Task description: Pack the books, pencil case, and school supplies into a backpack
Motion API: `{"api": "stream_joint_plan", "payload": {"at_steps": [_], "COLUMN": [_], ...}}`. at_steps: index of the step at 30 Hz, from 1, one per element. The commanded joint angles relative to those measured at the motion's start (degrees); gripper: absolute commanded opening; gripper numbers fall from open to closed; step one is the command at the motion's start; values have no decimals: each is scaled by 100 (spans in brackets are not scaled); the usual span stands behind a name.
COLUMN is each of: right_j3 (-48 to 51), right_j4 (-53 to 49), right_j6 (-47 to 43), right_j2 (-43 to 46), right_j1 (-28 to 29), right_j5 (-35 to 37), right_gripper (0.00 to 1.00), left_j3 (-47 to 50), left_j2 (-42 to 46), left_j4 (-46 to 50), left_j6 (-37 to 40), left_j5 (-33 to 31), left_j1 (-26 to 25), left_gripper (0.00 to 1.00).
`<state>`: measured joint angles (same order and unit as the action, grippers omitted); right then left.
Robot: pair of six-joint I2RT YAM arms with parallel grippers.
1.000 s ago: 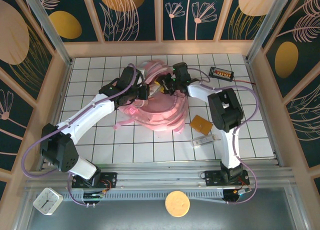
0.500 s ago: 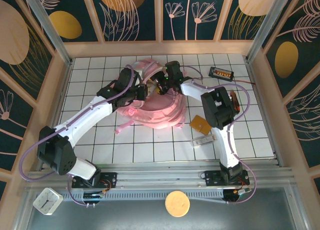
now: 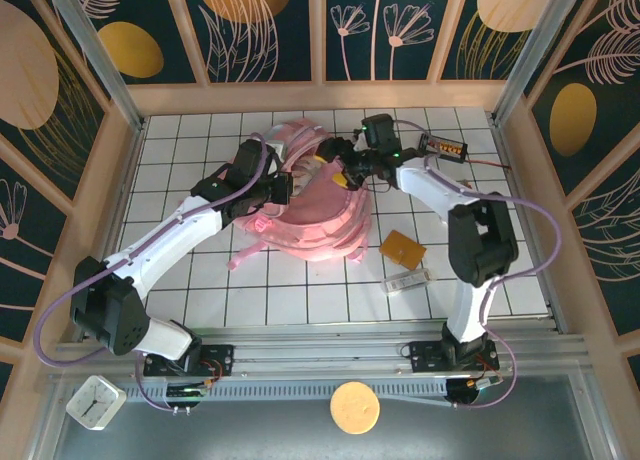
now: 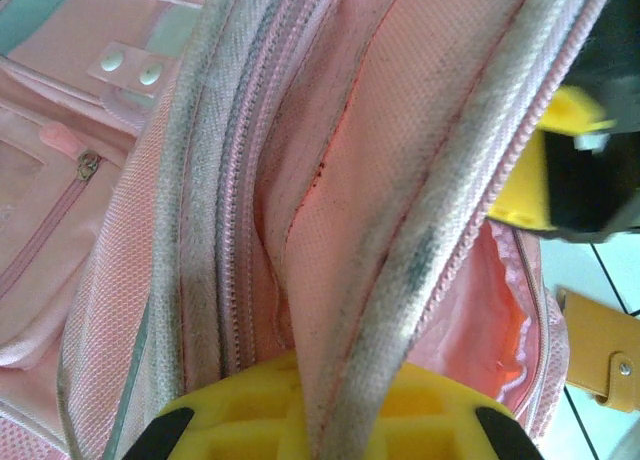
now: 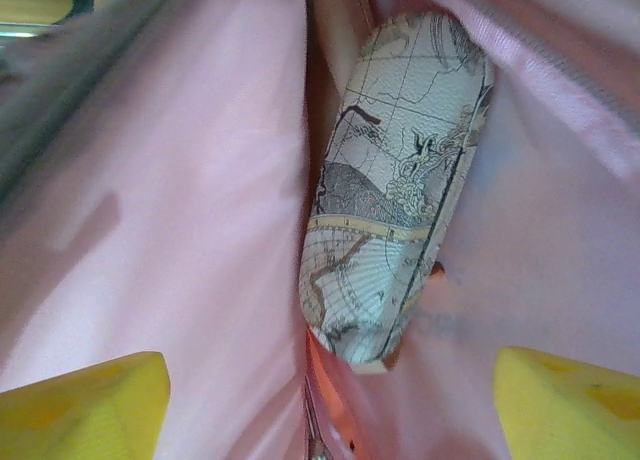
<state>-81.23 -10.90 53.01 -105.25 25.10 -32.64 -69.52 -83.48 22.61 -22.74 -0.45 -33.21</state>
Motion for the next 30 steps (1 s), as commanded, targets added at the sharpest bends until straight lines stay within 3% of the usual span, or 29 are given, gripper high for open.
{"api": "stream_joint_plan", "payload": {"at_steps": [1,3,15,21,30], "right_j3": [228,401,1265,2267,3489], "right_j4": [-638,-993,-3031,-3217,-2841], "right_j6": [-689,-1010,-2403,-2228,-1100], "right_j2": [598,967,2559,3161,4167], "right_j1": [-216,-384,-1038,-1174,-1170], "right_j5": [70,365,1811,1524,1473], "right_gripper": [90,99,99,99,99], "left_j3": [14,64,367,437,525], "left_j2": [312,329,594,575,498], "left_j4": [-811,-836,-874,-927,-987], "left_j6": [140,112,96,18,-54], "left_j5": [127,174,203,265,376], "left_j1": [8,8,10,8,5], "left_gripper": [0,0,0,0,0]}}
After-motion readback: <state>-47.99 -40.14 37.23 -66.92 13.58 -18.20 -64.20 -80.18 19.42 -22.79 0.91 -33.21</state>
